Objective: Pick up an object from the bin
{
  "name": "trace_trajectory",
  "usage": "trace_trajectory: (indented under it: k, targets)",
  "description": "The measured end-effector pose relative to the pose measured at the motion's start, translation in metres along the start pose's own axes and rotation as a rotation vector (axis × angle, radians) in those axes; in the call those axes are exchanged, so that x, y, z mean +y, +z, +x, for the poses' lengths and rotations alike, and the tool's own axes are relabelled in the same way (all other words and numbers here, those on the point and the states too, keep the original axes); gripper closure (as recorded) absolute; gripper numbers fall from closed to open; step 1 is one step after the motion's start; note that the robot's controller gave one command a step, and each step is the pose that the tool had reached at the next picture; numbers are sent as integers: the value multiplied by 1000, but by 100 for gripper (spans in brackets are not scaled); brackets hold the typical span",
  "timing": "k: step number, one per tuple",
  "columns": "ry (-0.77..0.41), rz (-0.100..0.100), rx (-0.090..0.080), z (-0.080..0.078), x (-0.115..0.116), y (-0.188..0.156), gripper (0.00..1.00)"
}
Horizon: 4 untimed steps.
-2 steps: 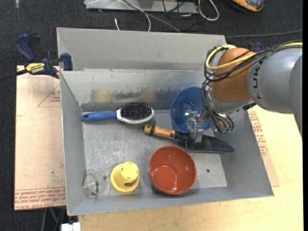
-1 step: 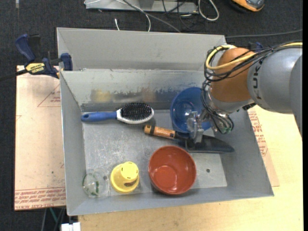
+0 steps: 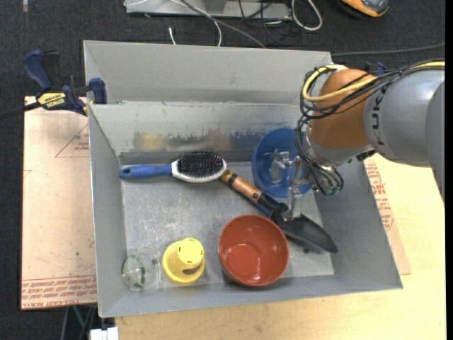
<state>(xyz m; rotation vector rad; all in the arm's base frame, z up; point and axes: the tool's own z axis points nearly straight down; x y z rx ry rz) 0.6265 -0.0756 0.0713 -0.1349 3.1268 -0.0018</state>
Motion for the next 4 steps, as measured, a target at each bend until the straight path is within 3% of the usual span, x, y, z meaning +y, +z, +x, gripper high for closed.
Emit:
trace_trajectory:
  k: [1,2,3,4]
  targets:
    - [1,1,15,3,-2,1,100]
    - [1,1,15,3,-2,1,100]
    - [-363,3,24,-15,47,-6,100]
    - [-367,-2,12,-16,51,-2,0]
